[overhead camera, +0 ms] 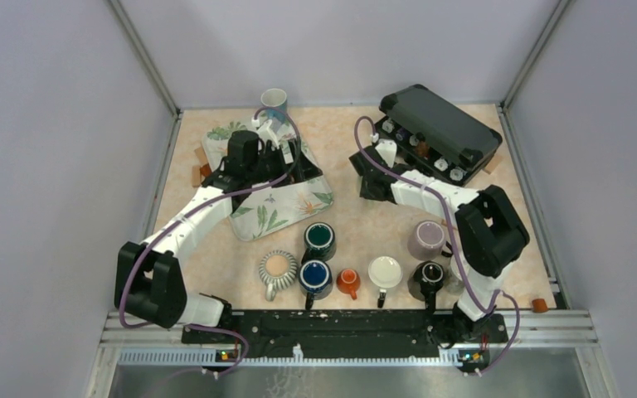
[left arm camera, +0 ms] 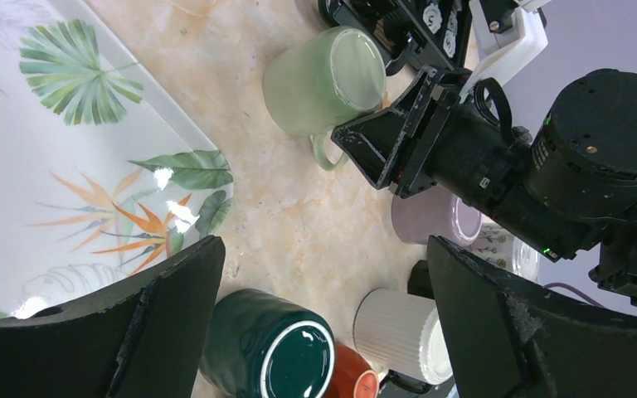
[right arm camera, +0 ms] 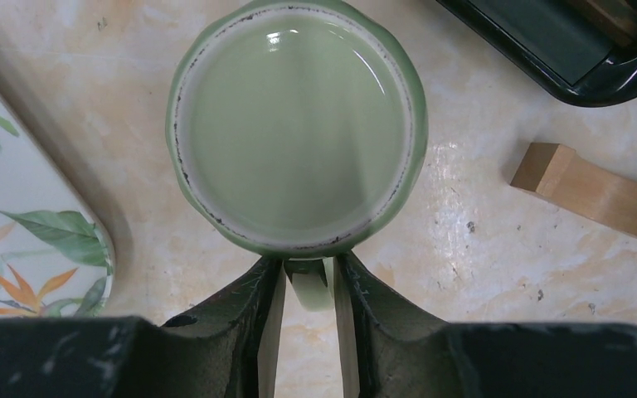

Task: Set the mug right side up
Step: Turn over the cup at the center of the board.

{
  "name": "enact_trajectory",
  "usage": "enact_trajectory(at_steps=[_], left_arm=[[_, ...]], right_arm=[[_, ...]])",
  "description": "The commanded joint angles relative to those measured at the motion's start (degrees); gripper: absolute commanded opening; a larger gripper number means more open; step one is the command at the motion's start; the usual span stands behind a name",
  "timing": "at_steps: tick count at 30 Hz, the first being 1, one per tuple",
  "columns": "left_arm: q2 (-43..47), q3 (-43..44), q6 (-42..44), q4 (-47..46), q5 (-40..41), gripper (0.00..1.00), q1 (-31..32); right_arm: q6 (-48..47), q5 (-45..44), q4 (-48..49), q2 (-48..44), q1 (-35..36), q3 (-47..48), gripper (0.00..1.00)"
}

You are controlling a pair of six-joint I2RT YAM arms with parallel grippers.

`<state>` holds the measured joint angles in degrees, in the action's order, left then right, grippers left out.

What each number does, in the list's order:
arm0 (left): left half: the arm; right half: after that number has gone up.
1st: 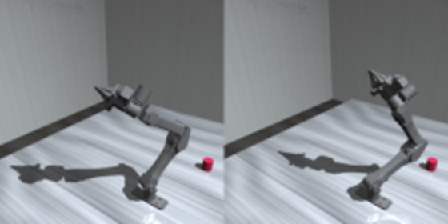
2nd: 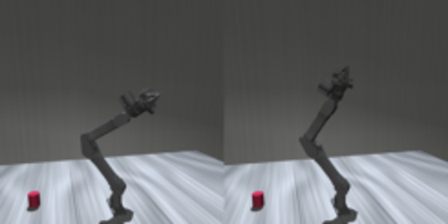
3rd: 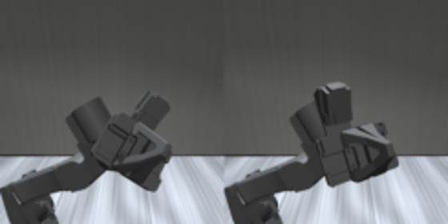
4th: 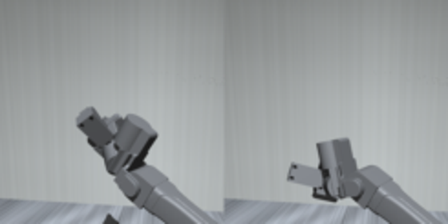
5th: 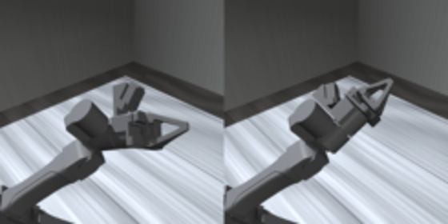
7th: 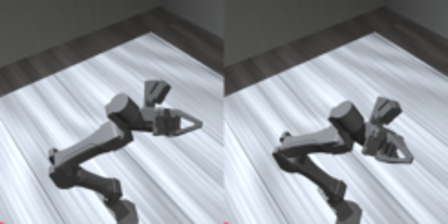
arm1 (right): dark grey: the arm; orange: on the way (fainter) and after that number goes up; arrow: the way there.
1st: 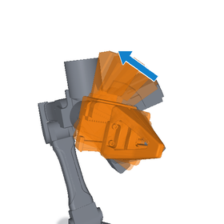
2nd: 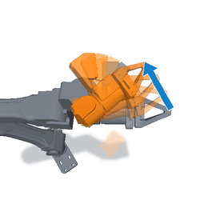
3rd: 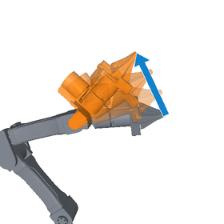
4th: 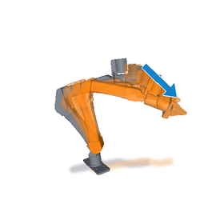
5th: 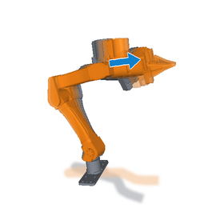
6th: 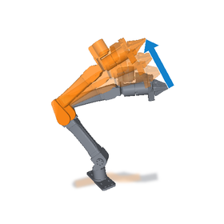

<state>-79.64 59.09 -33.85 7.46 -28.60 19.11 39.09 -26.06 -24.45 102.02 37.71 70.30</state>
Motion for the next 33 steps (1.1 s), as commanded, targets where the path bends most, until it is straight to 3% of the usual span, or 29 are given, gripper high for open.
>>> enact_trajectory(at_steps=[1,11,17,33], left_arm=[[2.0,-1.0,0.9,-2.1,0.0,0.98,0.0],[1.8,-1.5,0.0,-3.0,-0.7,0.99,-0.1],[1.6,-3.2,-3.2,-5.3,-3.6,0.98,-0.5],[1.8,-7.2,-16.2,-17.4,-10.2,0.98,-2.2]], right_arm=[[0.4,-2.3,2.9,1.2,0.1,1.3,0.28],[-0.3,-3.0,2.7,1.3,0.1,1.9,0.20],[-1.6,-1.4,2.7,-1.0,0.1,2.8,0.00],[0.4,14.7,12.8,-13.3,-1.9,2.2,0.00]])
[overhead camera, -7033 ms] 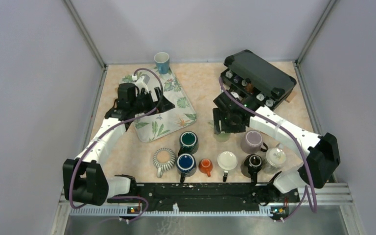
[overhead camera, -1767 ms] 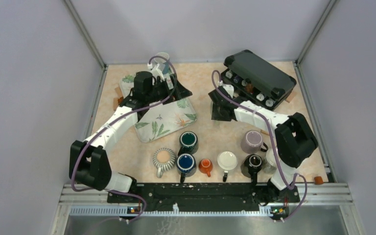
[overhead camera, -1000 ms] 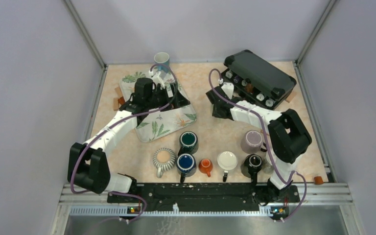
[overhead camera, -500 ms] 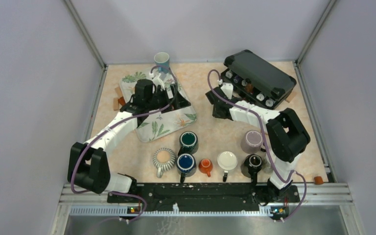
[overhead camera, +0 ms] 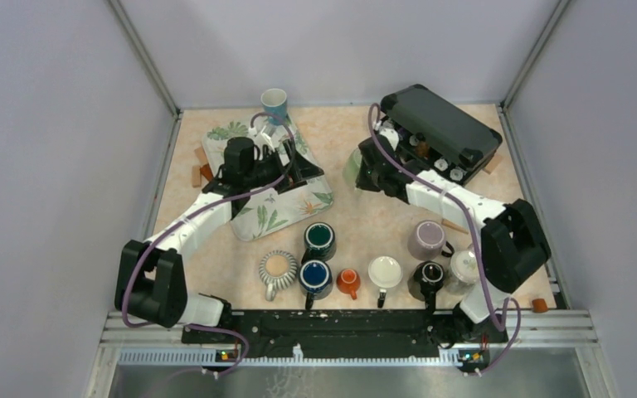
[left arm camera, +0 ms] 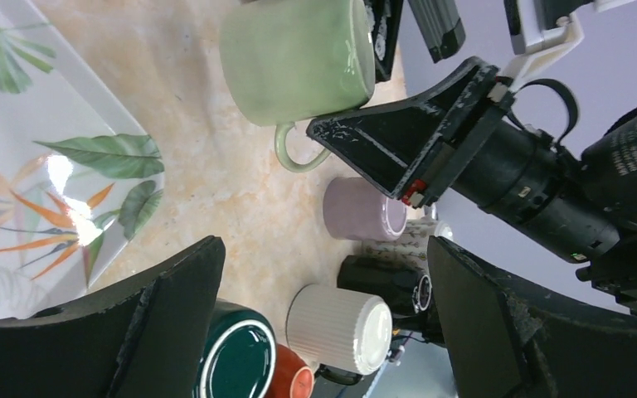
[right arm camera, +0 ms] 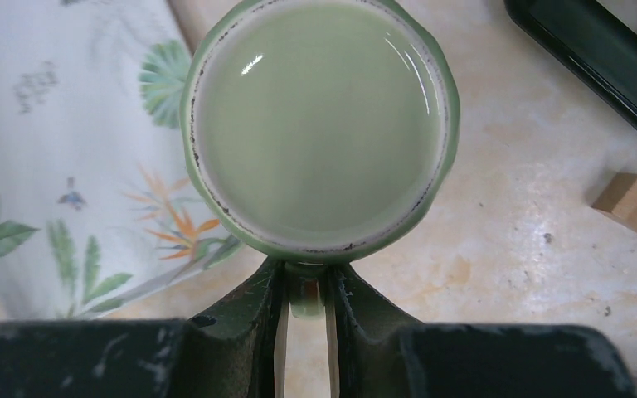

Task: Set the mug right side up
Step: Turn over the cup at the center of the board.

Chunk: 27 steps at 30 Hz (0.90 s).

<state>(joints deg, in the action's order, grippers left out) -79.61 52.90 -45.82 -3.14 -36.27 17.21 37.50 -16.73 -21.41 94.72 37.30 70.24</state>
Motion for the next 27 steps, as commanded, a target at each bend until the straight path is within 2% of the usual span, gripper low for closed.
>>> enact_trajectory(at_steps=[1,7,15,21,27], left_arm=[[1.8,-1.1,-4.9,-7.7,-2.9,0.98,-0.4],[2.4,-2.2,-8.8,-12.6,-4.8,0.98,-0.7],[2.4,-2.9,-14.6,-24.5,-9.3,0.98,-1.5],[1.1,-2.5,-20.8,-31.9,-11.8,0.97,-1.5],[0.1,-1.7,-21.8,-31.9,-12.1,0.92,-1.4]], right_arm=[[2.7,7.0,11.6,-6.8,-1.9,1.9,0.00],[8.1,17.0,23.3,-10.8,-3.9,-0.7,0.00],[18.4,30.3,39.5,-12.1,-5.9,-4.4,0.00],[24.4,35.1,50.8,-11.6,-6.1,-7.2,0.00],[29.3,37.8,58.0,-10.7,-6.1,-9.3,0.00]])
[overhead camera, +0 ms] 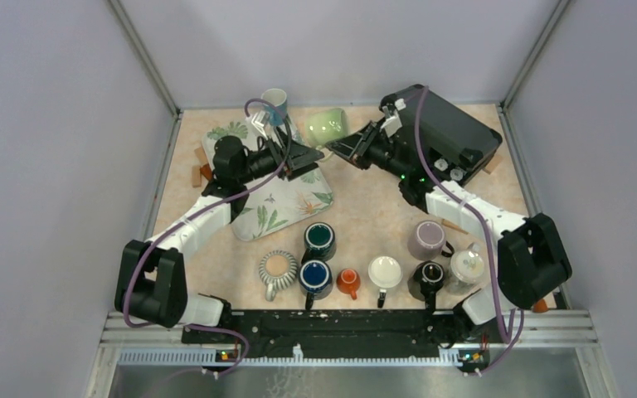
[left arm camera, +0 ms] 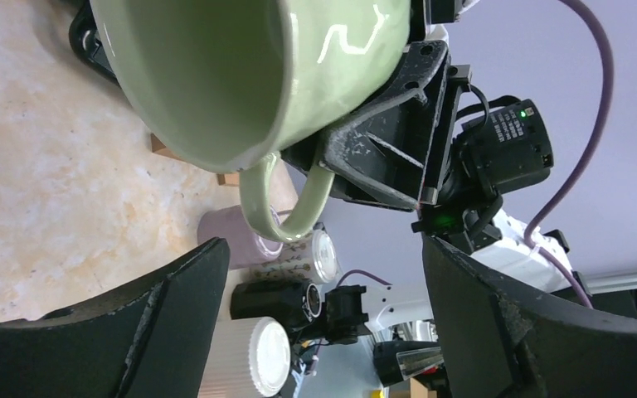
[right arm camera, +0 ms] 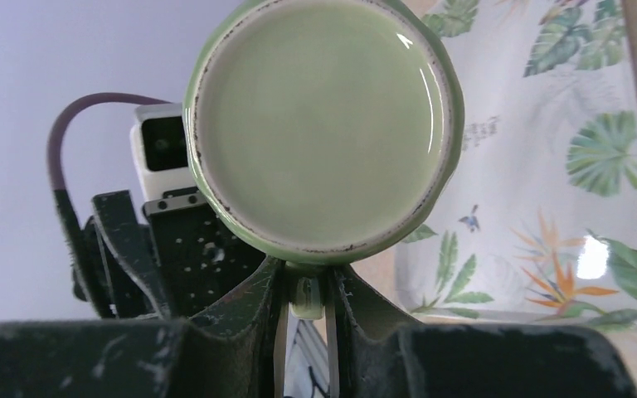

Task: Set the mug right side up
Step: Turn over the cup at the center of the board.

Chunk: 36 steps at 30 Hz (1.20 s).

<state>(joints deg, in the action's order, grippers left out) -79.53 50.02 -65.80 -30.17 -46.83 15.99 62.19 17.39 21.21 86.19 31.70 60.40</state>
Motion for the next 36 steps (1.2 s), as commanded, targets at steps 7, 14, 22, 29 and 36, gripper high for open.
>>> enact_trajectory(at_steps=[7,14,22,29,36], left_arm=[[-0.9,1.5,-3.9,-7.7,-1.4,0.82,0.1],[-2.8,1.6,-8.7,-14.0,-1.6,0.63,0.6],[-4.4,2.0,-11.6,-17.4,-1.4,0.51,1.8],[-5.1,1.4,-14.2,-21.2,-1.2,0.44,2.0],[-5.0,1.2,-14.3,-21.2,-1.0,0.35,2.1]], right_arm=[[7.7,5.1,20.2,-1.1,-0.4,-1.0,0.00],[8.9,6.1,22.4,0.2,-0.1,-1.0,0.00],[8.0,5.8,22.0,0.6,0.3,-0.9,0.00],[7.0,5.3,21.2,0.5,0.8,-1.0,0.00],[5.5,4.9,20.1,0.6,1.4,-0.8,0.00]])
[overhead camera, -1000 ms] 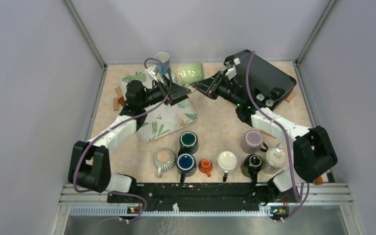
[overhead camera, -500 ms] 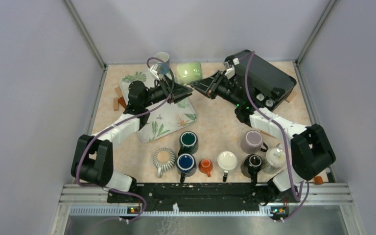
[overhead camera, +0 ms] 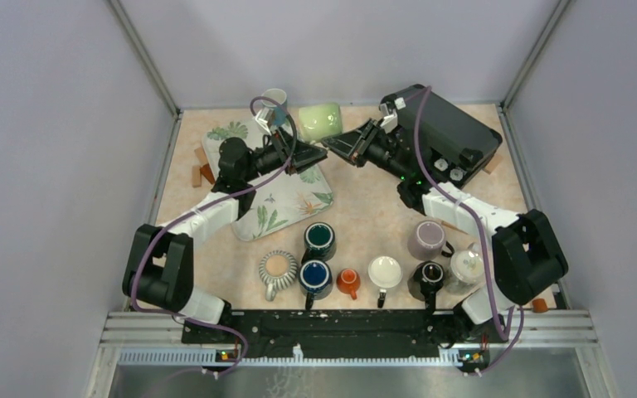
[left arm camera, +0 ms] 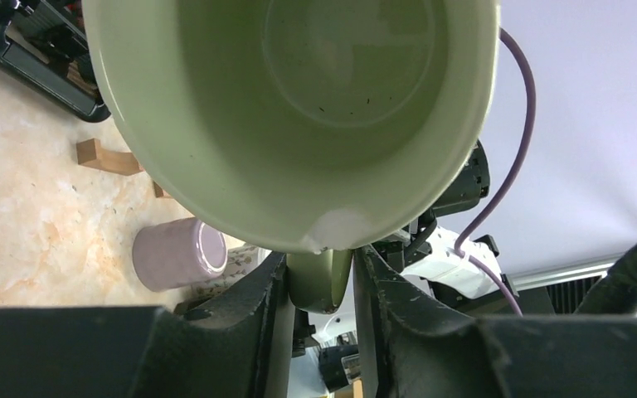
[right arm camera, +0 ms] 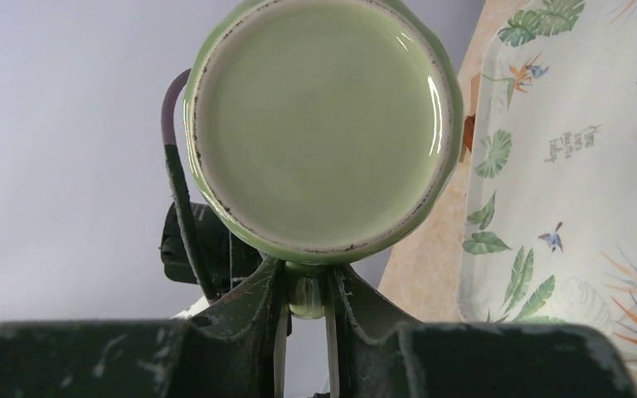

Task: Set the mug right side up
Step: Turn over the cup at the center of the board.

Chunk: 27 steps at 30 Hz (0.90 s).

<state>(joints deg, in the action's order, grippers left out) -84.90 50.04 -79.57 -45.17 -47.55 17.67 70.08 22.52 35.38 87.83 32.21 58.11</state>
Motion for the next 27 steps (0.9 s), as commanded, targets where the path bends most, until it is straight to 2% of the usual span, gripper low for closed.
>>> enact_trajectory(at_steps=[1,3,9,12,15,22,27], left_arm=[[0.3,1.2,-0.5,-6.2,-0.2,0.33,0.4],[0.3,1.0,-0.8,-6.7,0.0,0.27,0.5],[0.6,0.7,0.8,-6.2,0.1,0.00,0.5],[1.1,0.8,2.6,-4.7,0.3,0.00,0.5],[2.0,1.2,5.2,-1.9,1.3,0.00,0.5],[4.7,3.0,13.9,8.1,4.9,0.00,0.3],[7.1,4.7,23.2,19.4,10.2,0.00,-0.5]], right_arm=[[-2.5,-0.4,5.8,-1.0,1.1,1.5,0.00],[-3.1,-0.7,5.3,-1.1,1.5,1.4,0.00],[-4.8,-1.4,3.6,-1.2,1.8,0.9,0.00],[-6.3,-2.0,2.0,-1.7,1.7,0.7,0.00],[-7.9,-3.1,-0.1,-2.3,1.8,0.6,0.14],[-11.9,-5.6,-6.2,-3.6,1.8,0.4,0.57],[-15.2,-7.9,-11.7,-5.3,1.8,-0.1,0.78]])
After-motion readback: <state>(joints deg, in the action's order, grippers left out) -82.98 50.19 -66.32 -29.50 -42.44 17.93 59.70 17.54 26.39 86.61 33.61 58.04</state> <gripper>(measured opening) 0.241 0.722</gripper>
